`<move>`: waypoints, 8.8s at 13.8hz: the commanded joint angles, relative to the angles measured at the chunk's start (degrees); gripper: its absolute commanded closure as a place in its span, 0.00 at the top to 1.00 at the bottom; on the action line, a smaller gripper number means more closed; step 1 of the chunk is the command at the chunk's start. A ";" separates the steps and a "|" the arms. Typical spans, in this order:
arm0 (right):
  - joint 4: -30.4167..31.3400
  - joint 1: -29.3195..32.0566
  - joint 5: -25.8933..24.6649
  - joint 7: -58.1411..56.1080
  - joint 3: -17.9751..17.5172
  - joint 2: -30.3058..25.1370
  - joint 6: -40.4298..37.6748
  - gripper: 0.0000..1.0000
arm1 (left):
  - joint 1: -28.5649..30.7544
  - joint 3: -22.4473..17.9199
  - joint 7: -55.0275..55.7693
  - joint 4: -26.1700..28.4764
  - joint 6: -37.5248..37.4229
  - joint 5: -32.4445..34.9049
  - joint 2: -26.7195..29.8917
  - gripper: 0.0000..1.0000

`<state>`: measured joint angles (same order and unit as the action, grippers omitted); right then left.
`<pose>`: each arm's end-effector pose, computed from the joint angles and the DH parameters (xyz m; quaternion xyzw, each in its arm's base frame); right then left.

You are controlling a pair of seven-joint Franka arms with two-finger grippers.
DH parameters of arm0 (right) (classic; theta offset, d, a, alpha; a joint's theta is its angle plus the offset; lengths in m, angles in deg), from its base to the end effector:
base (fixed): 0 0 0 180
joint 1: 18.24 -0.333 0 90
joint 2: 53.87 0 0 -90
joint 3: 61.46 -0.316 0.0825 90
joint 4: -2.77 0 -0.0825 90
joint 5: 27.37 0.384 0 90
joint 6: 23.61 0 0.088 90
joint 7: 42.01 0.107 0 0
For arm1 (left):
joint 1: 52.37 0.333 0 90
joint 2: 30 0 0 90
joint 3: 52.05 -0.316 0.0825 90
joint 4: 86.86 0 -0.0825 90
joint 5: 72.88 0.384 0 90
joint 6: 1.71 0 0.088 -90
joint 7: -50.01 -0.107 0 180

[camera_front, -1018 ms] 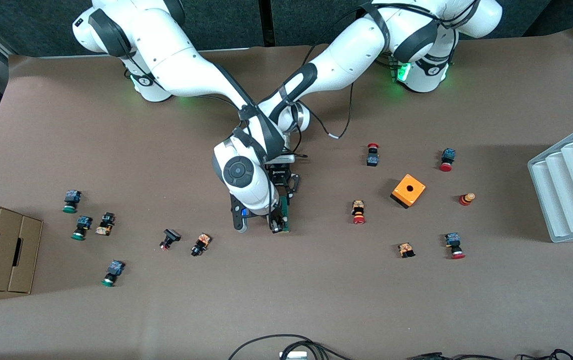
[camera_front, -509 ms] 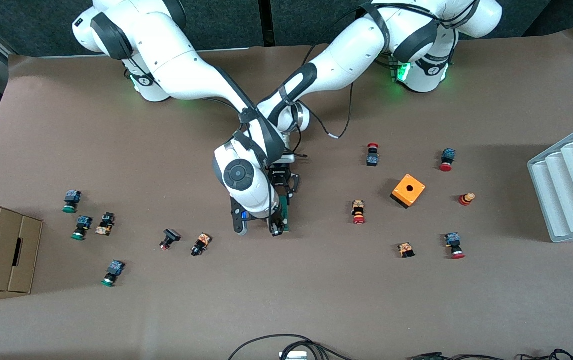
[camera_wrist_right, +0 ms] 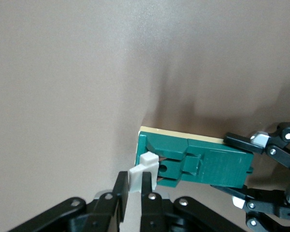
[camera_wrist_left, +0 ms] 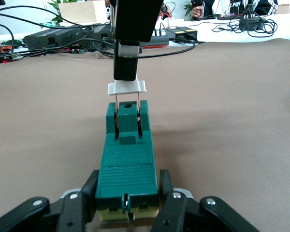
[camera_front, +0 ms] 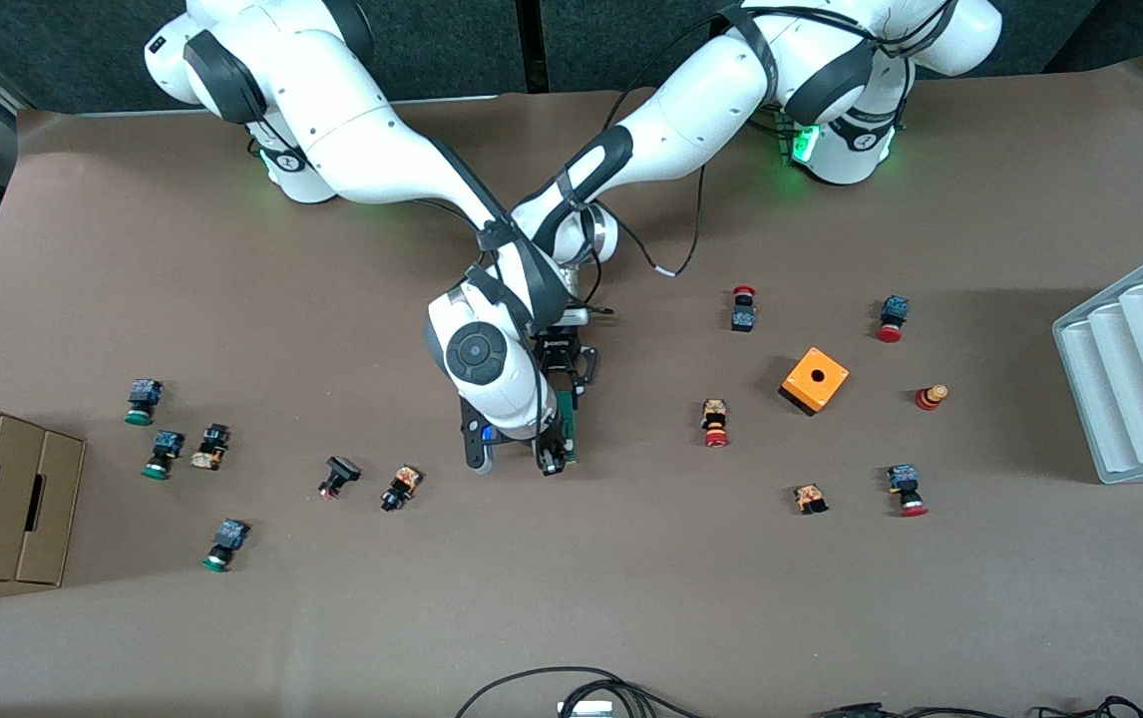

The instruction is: Close load switch with both arms

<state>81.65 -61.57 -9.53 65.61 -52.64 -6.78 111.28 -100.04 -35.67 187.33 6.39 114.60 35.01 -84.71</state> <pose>0.6013 0.4505 0.2420 -0.7542 0.6481 0.0341 0.1002 0.3555 -0.5634 0.0760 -0.8398 0.0143 -0.5423 0.0229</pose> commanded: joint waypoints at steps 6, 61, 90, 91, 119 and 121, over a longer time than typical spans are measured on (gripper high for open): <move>-2.76 0.35 -1.32 0.74 -0.03 3.53 0.81 0.16 | -0.06 0.24 0.85 -1.14 -0.39 1.10 -1.45 0.54; 20.44 42.01 -17.93 -115.36 1.29 -51.31 -40.41 1.00 | 1.87 2.00 -20.57 -0.35 4.87 -17.08 10.66 1.00; 17.54 40.34 -17.75 -114.48 0.59 -48.32 -37.25 1.00 | 32.99 0.35 -110.74 -11.94 1.72 -98.71 43.98 1.00; 17.54 40.34 -17.75 -114.48 0.59 -48.32 -37.25 1.00 | 32.99 -2.11 -114.78 -12.39 1.20 -101.70 43.98 1.00; 17.54 39.99 -17.40 -114.48 0.59 -48.23 -37.16 1.00 | 46.17 -16.99 -130.64 -11.25 -19.81 -112.37 42.58 1.00; 17.54 39.90 -17.49 -114.48 0.59 -48.23 -37.16 1.00 | 46.17 -16.99 -130.81 -11.34 -20.08 -112.19 42.93 1.00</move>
<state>100.25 -21.15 -26.18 -48.99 -52.37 -55.58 73.89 -54.00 -52.80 57.43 -4.49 96.26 -76.46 -42.54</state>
